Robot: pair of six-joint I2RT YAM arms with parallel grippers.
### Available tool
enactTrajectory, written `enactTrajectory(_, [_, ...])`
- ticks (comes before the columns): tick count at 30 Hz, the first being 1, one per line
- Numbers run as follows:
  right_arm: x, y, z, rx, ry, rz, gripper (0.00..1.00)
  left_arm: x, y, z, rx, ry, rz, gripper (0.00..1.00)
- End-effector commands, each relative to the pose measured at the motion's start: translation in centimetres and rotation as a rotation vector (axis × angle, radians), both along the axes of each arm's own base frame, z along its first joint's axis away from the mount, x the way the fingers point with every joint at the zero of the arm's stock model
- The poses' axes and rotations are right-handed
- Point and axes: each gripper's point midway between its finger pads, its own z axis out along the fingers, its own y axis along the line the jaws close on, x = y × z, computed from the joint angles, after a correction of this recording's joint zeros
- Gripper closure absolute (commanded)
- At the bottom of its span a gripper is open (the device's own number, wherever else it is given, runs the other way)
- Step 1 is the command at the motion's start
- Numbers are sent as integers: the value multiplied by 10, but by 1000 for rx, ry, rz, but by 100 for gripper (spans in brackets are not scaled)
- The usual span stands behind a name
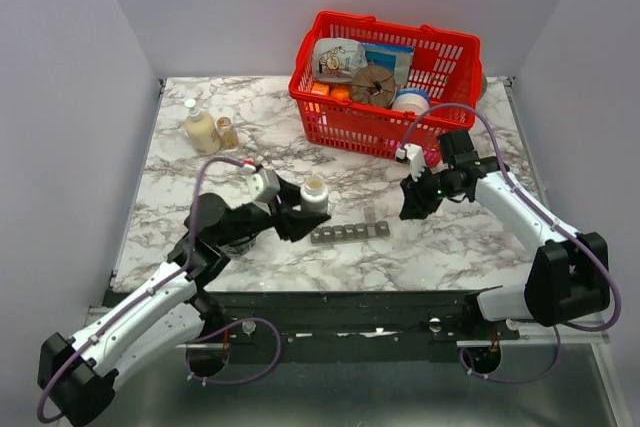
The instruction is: Sort the pills into containers
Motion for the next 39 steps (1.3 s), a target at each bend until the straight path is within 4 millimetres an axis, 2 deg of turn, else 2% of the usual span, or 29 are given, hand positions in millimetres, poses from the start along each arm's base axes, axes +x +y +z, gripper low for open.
enactTrajectory(1, [14, 7, -2, 53, -31, -46, 91, -6, 26, 140, -537, -29, -19, 100])
enactTrajectory(2, [14, 6, -4, 48, -25, -49, 91, -9, 32, 153, -596, -21, -35, 100])
enactTrajectory(3, [14, 4, -6, 38, -28, -51, 91, -17, 47, 177, -718, 8, -73, 100])
enactTrajectory(5, [14, 5, -7, 43, -23, -52, 91, -24, 61, 197, -832, 38, -117, 100])
enactTrajectory(6, [12, 7, -8, 52, -9, -46, 91, -38, 74, 216, -928, 63, -193, 100])
enactTrajectory(7, [12, 8, -8, 56, -4, -43, 91, -39, 79, 222, -960, 68, -212, 100])
enactTrajectory(9, [12, 7, -10, 52, 3, -45, 91, -58, 89, 242, -1022, 53, -304, 100])
enactTrajectory(11, [13, 7, -11, 51, 6, -47, 91, -66, 89, 250, -1032, 114, -394, 100])
enactTrajectory(12, [12, 8, -11, 51, 10, -45, 91, -84, 96, 263, -1045, 60, -469, 100])
enactTrajectory(13, [12, 7, -13, 48, 15, -48, 91, -87, 91, 262, -1021, 120, -547, 100])
enactTrajectory(14, [12, 7, -13, 45, 17, -49, 91, -96, 90, 263, -988, 106, -598, 100])
enactTrajectory(15, [13, 6, -15, 36, 17, -52, 91, -116, 89, 272, -931, 19, -664, 100])
enactTrajectory(16, [13, 4, -15, 31, 14, -55, 91, -121, 78, 265, -816, -9, -675, 100])
enactTrajectory(17, [13, 3, -17, 23, 17, -59, 91, -121, 58, 239, -604, -205, -613, 100])
enactTrajectory(18, [14, 2, -18, 13, 12, -63, 91, -74, 31, 210, -440, -6, -464, 100])
enactTrajectory(19, [15, 1, -18, 9, 10, -66, 91, -67, 33, 197, -355, -55, -333, 100])
enactTrajectory(20, [16, 0, -18, 7, 7, -68, 91, -27, 34, 171, -168, -383, -108, 100])
enactTrajectory(21, [15, 0, -19, 4, 9, -69, 91, -5, 38, 128, -25, -214, 14, 100])
enactTrajectory(23, [15, -1, -19, 1, 5, -74, 91, 26, 57, 93, 182, -237, 172, 100])
enactTrajectory(24, [16, -1, -20, -3, 5, -74, 91, 35, 70, 67, 321, -223, 224, 100])
enactTrajectory(27, [18, -2, -23, -10, 13, -78, 91, 46, 81, 30, 418, -215, 275, 100])
enactTrajectory(28, [18, -2, -23, -12, 15, -80, 91, 42, 82, 33, 381, -221, 285, 100])
enactTrajectory(30, [20, -5, -26, -30, 15, -89, 91, 36, 69, 35, 296, -185, 238, 100])
enactTrajectory(32, [22, -10, -31, -60, 16, -109, 91, 14, 45, 36, 166, -7, 83, 100])
enactTrajectory(33, [25, -16, -34, -92, 4, -128, 91, 9, 35, 44, 99, 6, 22, 100])
enactTrajectory(35, [26, -23, -40, -125, -2, -149, 91, -3, 20, 43, 28, 182, -88, 100])
enactTrajectory(36, [29, -26, -42, -141, -14, -159, 91, -2, 17, 44, 14, 167, -99, 100])
enactTrajectory(39, [31, -43, -57, -239, -12, -198, 90, 11, 21, 7, 115, 112, -41, 100])
